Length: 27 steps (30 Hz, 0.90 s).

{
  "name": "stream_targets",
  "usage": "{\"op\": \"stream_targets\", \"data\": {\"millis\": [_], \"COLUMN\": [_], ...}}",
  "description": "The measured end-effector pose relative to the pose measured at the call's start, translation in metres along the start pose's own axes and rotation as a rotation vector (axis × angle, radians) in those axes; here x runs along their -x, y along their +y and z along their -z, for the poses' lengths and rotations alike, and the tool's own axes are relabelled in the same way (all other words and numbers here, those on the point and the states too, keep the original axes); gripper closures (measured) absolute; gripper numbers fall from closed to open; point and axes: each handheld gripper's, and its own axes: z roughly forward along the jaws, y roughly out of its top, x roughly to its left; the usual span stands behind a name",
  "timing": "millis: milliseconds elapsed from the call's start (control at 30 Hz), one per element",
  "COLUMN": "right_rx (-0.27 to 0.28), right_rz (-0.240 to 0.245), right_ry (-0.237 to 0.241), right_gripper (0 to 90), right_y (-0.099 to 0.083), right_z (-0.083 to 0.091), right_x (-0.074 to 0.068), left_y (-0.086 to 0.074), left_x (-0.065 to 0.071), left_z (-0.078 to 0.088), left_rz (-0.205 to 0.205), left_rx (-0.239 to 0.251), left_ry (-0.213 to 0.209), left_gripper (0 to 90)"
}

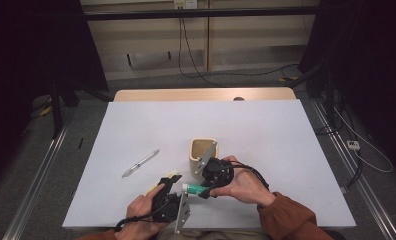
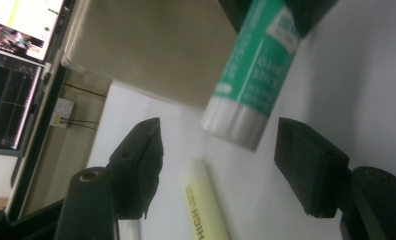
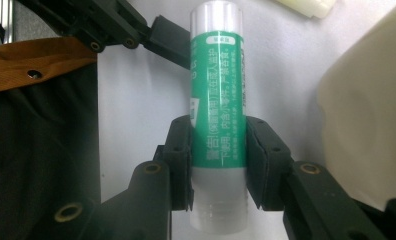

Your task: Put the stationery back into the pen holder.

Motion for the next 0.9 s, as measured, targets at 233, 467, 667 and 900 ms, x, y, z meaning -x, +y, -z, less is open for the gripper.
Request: {"op": "stream_targets", "data": {"millis": [233,467,667,900], "right_rx": [-0.007,-0.025,-0.03,-0.03], "right_rz": [0.02,0.022,0.016,0.014], "right_ry": [0.006,0.016,0.017,0.025], "right_gripper": [65.9,65.9,65.9,65.9], "right_y": [0.004,0.009,0.01,0.011], "right_z": [-0.003,-0.006,-0.009,-0.012], "right_x": [0.002,0.0,0.0,-0.001], "left_y": [0.005,0.013,0.018,0.02], "left_x": [0.006,0.013,0.02,0.022], "left_z": [-0.002,-0.003,-0.007,-0.007], "left_rz": [-0.081,-0.159,-0.188,-0.246], "left_rx": [-0.023,-0.025,-0.016,-0.013], "left_ry": [0.009,0.03,0.0,0.019], "left_gripper": [42.6,47.9,52.7,61.5]}}
